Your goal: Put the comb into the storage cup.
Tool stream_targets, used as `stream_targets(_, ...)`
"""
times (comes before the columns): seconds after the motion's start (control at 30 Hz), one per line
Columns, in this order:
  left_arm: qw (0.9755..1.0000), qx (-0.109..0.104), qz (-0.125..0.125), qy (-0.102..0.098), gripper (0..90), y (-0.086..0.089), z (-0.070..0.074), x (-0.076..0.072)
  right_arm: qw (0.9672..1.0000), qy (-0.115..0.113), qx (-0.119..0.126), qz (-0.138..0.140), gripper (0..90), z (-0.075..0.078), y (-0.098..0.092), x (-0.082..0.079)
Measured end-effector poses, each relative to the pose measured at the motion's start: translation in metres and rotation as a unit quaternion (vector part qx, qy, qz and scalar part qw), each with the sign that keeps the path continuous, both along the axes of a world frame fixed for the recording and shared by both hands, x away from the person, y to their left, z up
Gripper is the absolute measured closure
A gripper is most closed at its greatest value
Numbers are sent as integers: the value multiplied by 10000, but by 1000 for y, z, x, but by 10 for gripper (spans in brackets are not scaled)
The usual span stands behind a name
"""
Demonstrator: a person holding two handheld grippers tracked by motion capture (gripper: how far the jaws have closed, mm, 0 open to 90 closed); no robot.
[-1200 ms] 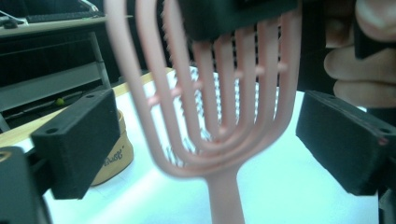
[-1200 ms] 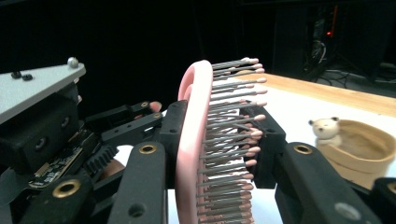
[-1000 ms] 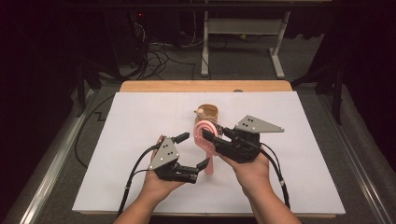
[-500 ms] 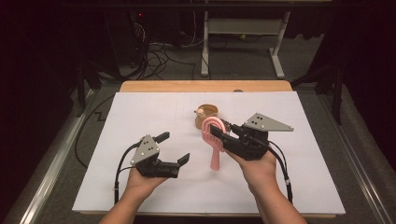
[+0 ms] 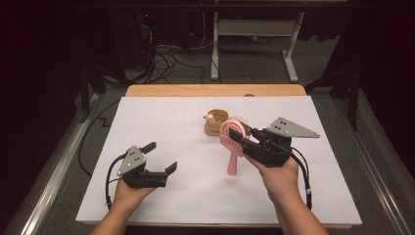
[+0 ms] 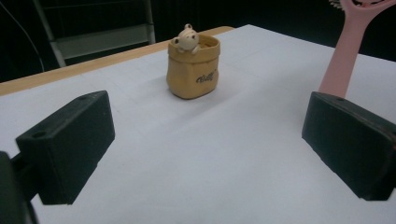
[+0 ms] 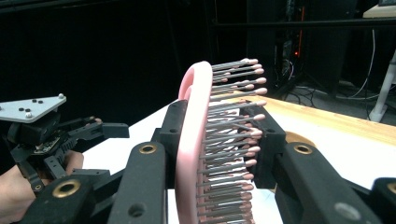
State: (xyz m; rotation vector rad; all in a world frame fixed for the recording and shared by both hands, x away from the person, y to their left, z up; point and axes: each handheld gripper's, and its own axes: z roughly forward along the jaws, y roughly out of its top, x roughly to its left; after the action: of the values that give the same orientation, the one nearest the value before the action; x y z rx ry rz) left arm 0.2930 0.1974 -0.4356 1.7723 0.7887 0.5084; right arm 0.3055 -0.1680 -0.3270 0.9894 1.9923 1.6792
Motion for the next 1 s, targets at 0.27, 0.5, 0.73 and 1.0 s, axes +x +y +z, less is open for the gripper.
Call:
stream_targets(0.27, 9996, 46, 253, -143, 13, 16, -10, -3, 9999, -51, -15, -119, 658, -3, -9, 1)
stream_targets(0.5, 9994, 57, 268, -191, 6, 23, -16, -4, 9996, -97, 33, -278, 658, -6, -23, 1)
stream_targets(0.73, 9994, -98, 287, -159, 0, 28, -18, -3, 9992, -100, 65, -392, 657, -9, -32, 3)
stream_targets(1.0, 9993, -194, 309, -125, 0, 31, -19, -3, 9982, -143, 95, -570, 657, -7, -43, 3)
